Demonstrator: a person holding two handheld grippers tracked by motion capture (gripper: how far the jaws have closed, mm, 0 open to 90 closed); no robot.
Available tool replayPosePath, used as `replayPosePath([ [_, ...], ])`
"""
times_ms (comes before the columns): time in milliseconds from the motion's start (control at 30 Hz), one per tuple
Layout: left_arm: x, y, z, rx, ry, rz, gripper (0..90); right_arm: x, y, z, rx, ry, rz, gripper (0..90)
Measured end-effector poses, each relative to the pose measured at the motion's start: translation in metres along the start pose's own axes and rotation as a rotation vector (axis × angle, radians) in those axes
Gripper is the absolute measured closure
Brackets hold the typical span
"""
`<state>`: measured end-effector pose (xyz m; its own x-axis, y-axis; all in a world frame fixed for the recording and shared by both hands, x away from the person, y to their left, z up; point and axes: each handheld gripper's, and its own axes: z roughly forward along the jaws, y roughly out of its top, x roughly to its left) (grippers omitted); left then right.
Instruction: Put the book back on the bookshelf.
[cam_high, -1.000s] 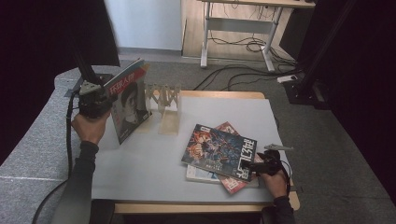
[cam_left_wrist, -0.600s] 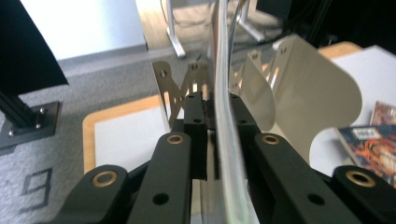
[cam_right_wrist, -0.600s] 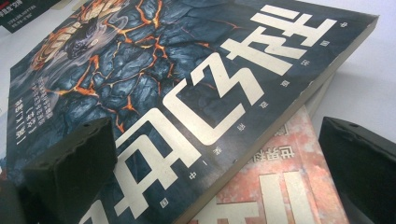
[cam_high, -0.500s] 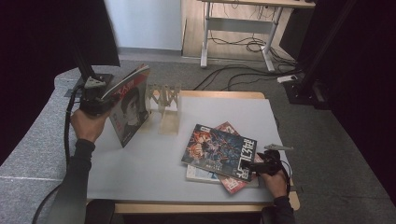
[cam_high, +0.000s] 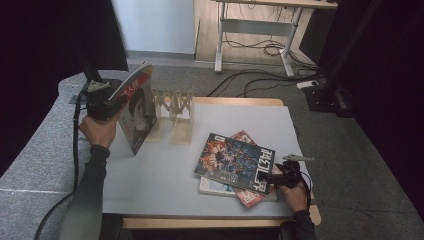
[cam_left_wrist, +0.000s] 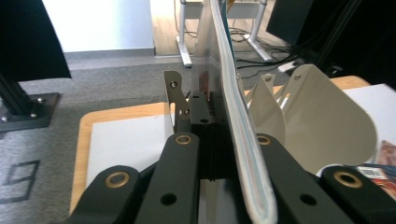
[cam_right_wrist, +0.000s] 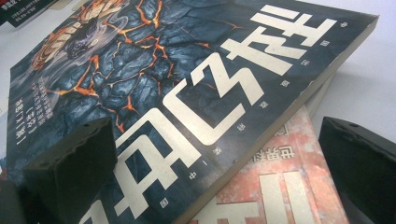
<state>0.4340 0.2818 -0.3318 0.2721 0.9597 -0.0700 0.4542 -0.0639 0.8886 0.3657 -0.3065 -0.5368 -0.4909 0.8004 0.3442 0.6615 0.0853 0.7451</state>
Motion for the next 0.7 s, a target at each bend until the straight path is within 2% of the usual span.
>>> replayPosePath([
  [100, 0.002, -0.002, 0.002, -0.006, 0.004, -0.01, 87.0, 0.0, 0.0, 0.0, 0.0, 0.0, 0.0, 0.0],
  [233, 0.01, -0.004, 0.001, -0.004, 0.024, -0.042, 86.7, 0.0, 0.0, 0.0, 0.0, 0.0, 0.0, 0.0],
  [367, 0.015, -0.006, 0.0, -0.006, 0.038, -0.047, 86.0, 0.0, 0.0, 0.0, 0.0, 0.0, 0.0, 0.0],
  [467, 0.016, -0.007, -0.001, -0.016, 0.033, -0.045, 84.1, 0.0, 0.0, 0.0, -0.001, 0.0, -0.002, 0.0],
  [567, 0.015, -0.006, -0.002, -0.03, 0.032, -0.037, 77.9, 0.0, 0.0, 0.0, 0.0, 0.0, 0.0, 0.0],
  [700, 0.011, -0.006, -0.003, -0.026, 0.049, 0.007, 64.7, 0.0, 0.0, 0.0, 0.0, 0.0, 0.0, 0.0],
])
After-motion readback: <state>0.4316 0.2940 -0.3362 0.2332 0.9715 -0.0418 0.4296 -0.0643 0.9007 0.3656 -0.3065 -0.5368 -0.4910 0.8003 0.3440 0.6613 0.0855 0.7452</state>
